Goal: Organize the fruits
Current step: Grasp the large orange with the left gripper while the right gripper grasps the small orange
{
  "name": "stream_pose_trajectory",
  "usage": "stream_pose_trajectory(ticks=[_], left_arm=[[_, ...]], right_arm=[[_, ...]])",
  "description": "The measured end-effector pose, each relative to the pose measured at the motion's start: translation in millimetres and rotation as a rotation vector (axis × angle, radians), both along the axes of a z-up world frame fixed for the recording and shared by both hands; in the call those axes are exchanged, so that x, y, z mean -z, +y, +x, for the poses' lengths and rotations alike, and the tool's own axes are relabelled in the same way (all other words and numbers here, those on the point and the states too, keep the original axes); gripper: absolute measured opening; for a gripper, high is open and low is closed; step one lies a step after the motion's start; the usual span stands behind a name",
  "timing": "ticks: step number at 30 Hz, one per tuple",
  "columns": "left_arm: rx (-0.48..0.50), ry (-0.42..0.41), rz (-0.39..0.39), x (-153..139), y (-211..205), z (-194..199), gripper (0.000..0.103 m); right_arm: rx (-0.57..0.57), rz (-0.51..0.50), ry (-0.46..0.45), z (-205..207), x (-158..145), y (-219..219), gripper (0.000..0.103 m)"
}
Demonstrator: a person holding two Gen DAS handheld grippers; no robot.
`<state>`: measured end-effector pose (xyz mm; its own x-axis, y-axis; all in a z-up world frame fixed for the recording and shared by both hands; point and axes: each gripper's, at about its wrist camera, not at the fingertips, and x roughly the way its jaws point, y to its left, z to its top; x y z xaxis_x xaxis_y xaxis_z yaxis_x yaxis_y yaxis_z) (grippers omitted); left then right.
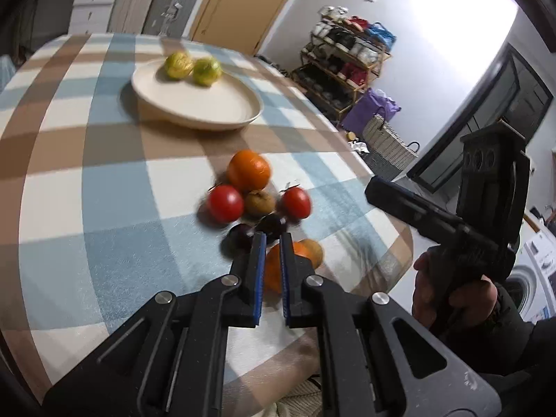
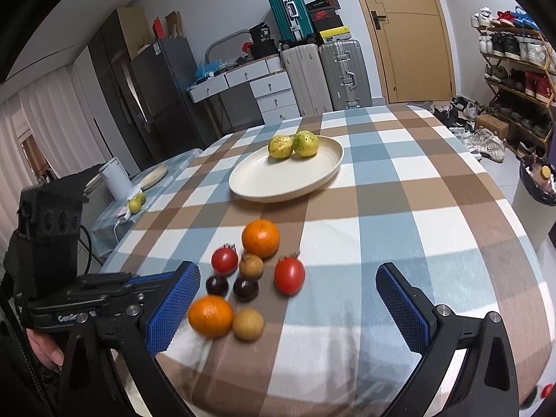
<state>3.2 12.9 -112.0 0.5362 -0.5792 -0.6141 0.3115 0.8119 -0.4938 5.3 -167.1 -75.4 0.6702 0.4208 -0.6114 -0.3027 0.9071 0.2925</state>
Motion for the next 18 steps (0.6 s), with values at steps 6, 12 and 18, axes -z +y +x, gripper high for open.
stream_pose_trajectory(ticks=[6, 12, 18], left_arm=[[0.030, 0.017, -0.007, 1.8, -3.4, -1.7, 0.011], [0.051, -0.007, -0.026, -1.2, -12.9, -7.8, 0.063], [0.075, 0.002, 0.027, 5.3, -27.3, -5.7, 0.062]], right_arm=[[-0.016, 0.026, 0.038, 11.5, 11.8, 9.5, 0.103], [-0.014, 0.033, 0.054, 13.0, 19.4, 8.0, 0.103], [-0.001, 0.048, 0.049, 10.5, 20.3, 1.2, 0.103]])
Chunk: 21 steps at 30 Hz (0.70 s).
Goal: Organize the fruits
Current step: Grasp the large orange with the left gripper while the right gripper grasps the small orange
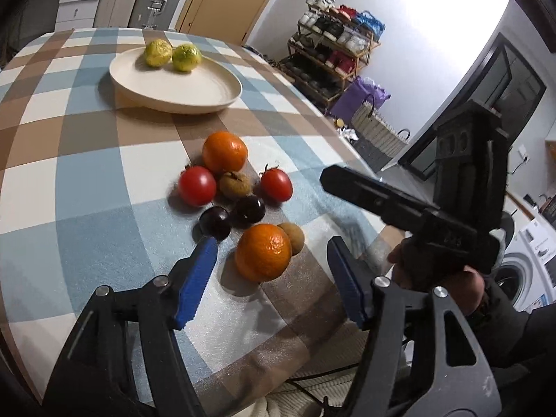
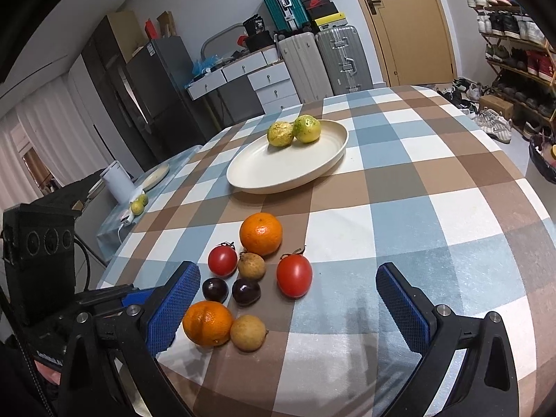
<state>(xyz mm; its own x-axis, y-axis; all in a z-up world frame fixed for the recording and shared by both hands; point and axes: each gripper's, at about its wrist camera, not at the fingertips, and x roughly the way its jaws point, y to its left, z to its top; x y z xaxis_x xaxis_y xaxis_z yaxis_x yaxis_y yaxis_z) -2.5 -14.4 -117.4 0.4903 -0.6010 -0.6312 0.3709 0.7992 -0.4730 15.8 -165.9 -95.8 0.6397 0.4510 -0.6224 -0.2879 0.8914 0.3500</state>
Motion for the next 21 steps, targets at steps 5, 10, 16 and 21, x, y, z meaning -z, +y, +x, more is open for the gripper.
stream_pose_trajectory(ticks=[5, 10, 16, 21], left_arm=[[0.021, -0.018, 0.044, 6.0, -10.4, 0.7, 0.048], [0.025, -0.029, 0.073, 8.5, -11.1, 1.7, 0.032], [0.030, -0.035, 0.071, 8.8, -9.1, 1.1, 0.031], [0.032, -0.045, 0.066, 4.7, -5.9, -0.8, 0.031]], right_arm=[[-0.007, -0.004, -0.018, -4.8, -0.2, -1.1, 0.103], [-0.006, 0.007, -0.018, -5.1, 2.7, -4.3, 0.103], [-0.014, 0.005, -0.008, 1.2, 3.6, -4.2, 0.103], [-0.028, 0.006, -0.010, 6.5, -1.2, -1.2, 0.103]])
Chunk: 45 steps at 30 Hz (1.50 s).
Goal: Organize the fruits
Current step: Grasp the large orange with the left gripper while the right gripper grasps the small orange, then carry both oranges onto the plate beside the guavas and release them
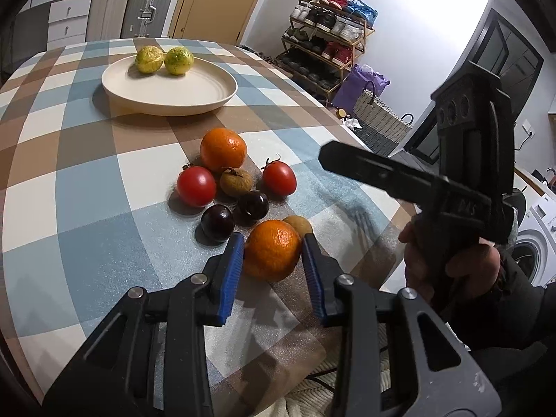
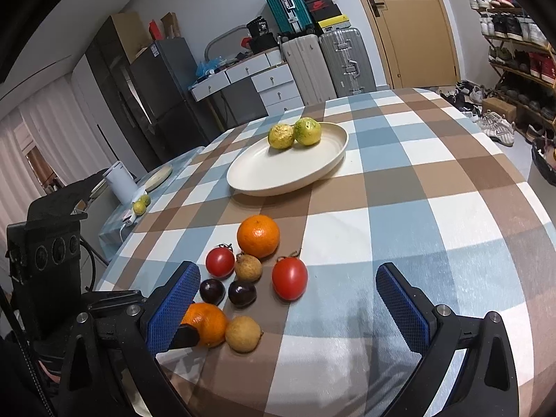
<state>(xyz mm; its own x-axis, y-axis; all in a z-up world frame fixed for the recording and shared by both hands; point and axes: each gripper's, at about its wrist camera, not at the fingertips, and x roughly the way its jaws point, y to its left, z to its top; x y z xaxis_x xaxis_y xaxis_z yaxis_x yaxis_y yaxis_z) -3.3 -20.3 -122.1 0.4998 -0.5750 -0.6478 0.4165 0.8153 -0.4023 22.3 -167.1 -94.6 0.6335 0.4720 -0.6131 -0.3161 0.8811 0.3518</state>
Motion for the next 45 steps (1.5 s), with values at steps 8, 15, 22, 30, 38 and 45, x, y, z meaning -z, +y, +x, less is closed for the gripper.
stream_pose_trajectory(ticks=[8, 15, 22, 30, 38, 45], left_arm=[[-0.016, -0.016, -0.008, -6.4, 9.7, -3.9, 0.030], [-0.089, -0.063, -0.055, -18.3, 35.3, -9.3, 0.030], [-0.170, -0.119, -0.083, -36.4, 66.7, -13.5, 0.030], [-0.256, -0.136, -0.086, -53.1, 100.1, -3.2, 0.030], [-0.284, -0.142, -0.066, -62.1, 108.7, 26.2, 0.021], [-0.274, -0.073, -0.079, -44.3, 105.3, 45.5, 0.021]], right_arm=[[-0.058, 0.031, 0.029, 30.3, -9.8, 15.1, 0.103], [-0.124, 0.030, 0.119, 61.5, 0.1, 35.0, 0.103], [-0.154, 0.021, 0.168, 74.8, 8.7, 49.2, 0.086], [-0.176, -0.038, 0.170, 74.8, 15.5, 63.2, 0.058], [-0.161, -0.001, 0.153, 77.7, 15.7, 49.5, 0.028], [-0.180, -0.011, 0.150, 78.4, 15.4, 50.3, 0.027]])
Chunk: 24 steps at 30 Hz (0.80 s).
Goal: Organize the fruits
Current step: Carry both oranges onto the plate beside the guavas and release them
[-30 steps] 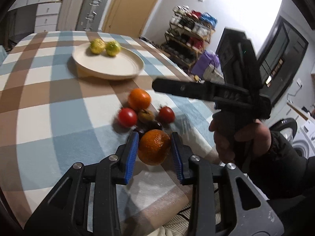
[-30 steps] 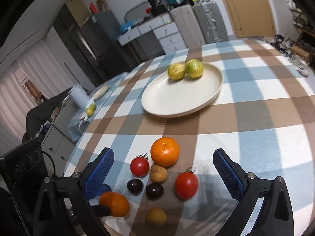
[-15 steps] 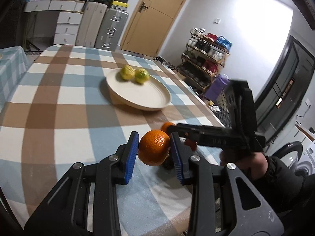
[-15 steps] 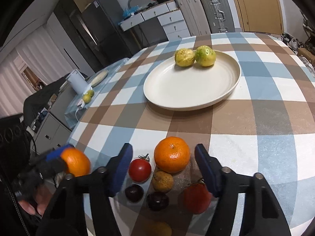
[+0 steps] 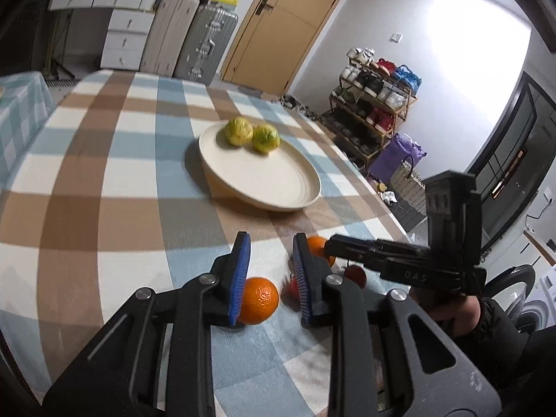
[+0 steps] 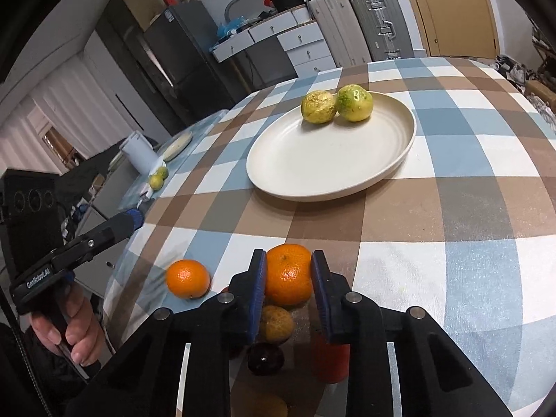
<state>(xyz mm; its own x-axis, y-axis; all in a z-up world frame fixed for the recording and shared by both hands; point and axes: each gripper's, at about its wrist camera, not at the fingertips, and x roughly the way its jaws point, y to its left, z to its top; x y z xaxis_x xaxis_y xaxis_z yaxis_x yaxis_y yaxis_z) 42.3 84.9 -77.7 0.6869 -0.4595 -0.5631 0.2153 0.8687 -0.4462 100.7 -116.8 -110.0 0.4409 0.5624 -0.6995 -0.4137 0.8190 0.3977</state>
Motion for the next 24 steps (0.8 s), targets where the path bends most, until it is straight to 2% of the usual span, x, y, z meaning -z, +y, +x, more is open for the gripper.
stream_pose_trajectory(ticks=[2, 3, 4, 7, 9, 11, 13, 19, 24], left_arm=[[-0.001, 0.018, 0.014, 7.6, -2.0, 0.5, 0.022], [0.002, 0.030, 0.014, 11.6, -2.6, 1.0, 0.026], [0.006, 0.048, 0.014, 16.0, -3.7, 1.5, 0.032], [0.004, 0.064, 0.011, 24.9, -4.7, -0.1, 0.039], [0.006, 0.076, 0.012, 29.7, -6.6, 0.0, 0.050], [0.012, 0.081, 0.008, 32.8, -8.1, 0.0, 0.052], [0.023, 0.095, 0.016, 36.3, -11.7, 0.5, 0.060], [0.065, 0.147, 0.011, 48.9, -21.5, -0.8, 0.060], [0.099, 0.153, 0.029, 54.4, -33.7, -9.4, 0.060]], right_arm=[[-0.006, -0.015, -0.010, -0.6, -0.7, 2.4, 0.027], [-0.011, -0.022, -0.013, -0.6, -1.1, 3.6, 0.027], [-0.013, -0.026, -0.015, -0.8, -1.1, 4.6, 0.030], [-0.020, -0.044, -0.008, 0.2, 1.4, 8.4, 0.040], [-0.035, -0.048, -0.009, -0.2, 2.7, 11.9, 0.040], [-0.044, -0.048, -0.006, -0.4, 3.8, 14.5, 0.040], [-0.051, -0.040, 0.005, -0.2, 5.3, 15.8, 0.040], [-0.052, -0.010, 0.034, 2.7, 9.1, 16.2, 0.040], [-0.061, -0.021, 0.036, 3.4, 8.7, 19.9, 0.040]])
